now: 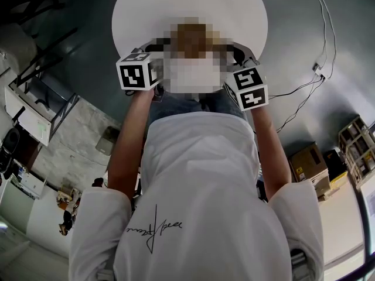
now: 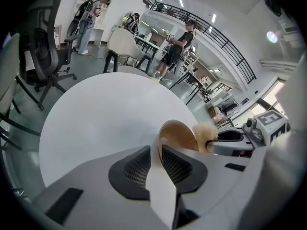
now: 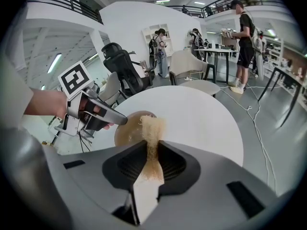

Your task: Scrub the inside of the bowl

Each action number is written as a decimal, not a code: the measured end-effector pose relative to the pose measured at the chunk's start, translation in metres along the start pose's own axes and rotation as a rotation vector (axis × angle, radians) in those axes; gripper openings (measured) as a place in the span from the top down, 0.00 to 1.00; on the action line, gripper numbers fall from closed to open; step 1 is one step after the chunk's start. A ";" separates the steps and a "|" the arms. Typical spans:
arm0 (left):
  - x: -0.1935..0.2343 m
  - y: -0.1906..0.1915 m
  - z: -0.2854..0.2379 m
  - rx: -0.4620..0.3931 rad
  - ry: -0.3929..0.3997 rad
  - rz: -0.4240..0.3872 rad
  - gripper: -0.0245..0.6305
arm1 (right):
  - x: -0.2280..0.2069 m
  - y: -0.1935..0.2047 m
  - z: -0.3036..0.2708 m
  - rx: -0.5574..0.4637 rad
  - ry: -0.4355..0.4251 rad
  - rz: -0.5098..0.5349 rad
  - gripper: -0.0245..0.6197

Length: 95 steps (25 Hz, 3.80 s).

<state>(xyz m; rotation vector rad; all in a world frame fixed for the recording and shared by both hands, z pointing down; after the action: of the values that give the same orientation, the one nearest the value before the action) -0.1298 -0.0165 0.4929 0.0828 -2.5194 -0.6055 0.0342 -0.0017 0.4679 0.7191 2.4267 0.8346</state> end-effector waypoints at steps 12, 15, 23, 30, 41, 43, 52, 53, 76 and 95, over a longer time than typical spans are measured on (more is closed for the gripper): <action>0.002 -0.001 -0.003 -0.040 0.007 0.146 0.94 | 0.000 0.003 -0.002 0.000 0.005 -0.009 0.83; 0.001 -0.001 -0.003 -0.039 0.005 0.157 0.94 | 0.000 0.003 -0.001 0.000 0.007 -0.012 0.83; 0.003 0.001 -0.005 -0.043 0.000 0.165 0.94 | 0.002 0.008 -0.003 0.001 0.006 -0.020 0.83; 0.003 0.002 -0.004 -0.049 -0.008 0.173 0.94 | 0.003 0.009 -0.002 0.003 0.002 -0.035 0.83; 0.004 0.000 -0.004 -0.057 -0.010 0.182 0.94 | 0.008 0.013 -0.001 0.013 -0.009 -0.043 0.83; 0.004 0.000 -0.005 -0.056 -0.011 0.182 0.94 | 0.009 0.014 -0.001 0.016 -0.011 -0.045 0.83; 0.003 -0.001 -0.004 -0.063 -0.012 0.186 0.94 | 0.010 0.017 0.001 0.021 -0.018 -0.058 0.83; 0.003 -0.001 -0.004 -0.062 -0.013 0.186 0.94 | 0.011 0.018 0.002 0.021 -0.018 -0.060 0.83; 0.004 -0.001 -0.004 -0.064 -0.018 0.178 0.94 | 0.024 0.028 0.003 0.032 -0.042 -0.081 0.83; 0.005 -0.001 -0.006 -0.073 -0.020 0.189 0.94 | 0.031 0.031 0.002 0.037 -0.062 -0.079 0.83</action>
<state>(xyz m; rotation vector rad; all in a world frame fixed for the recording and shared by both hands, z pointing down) -0.1310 -0.0210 0.4993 -0.1866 -2.4852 -0.6224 0.0220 0.0388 0.4792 0.6483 2.4043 0.7273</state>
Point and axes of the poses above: the fingertips, and each gripper's own axes: z backward along the fingers, x to its left, y out of its underside, the point moved 4 cm from there along z, backward along the fingers, and after that the axes turned 6 degrees about -x, right-handed, at the moved point
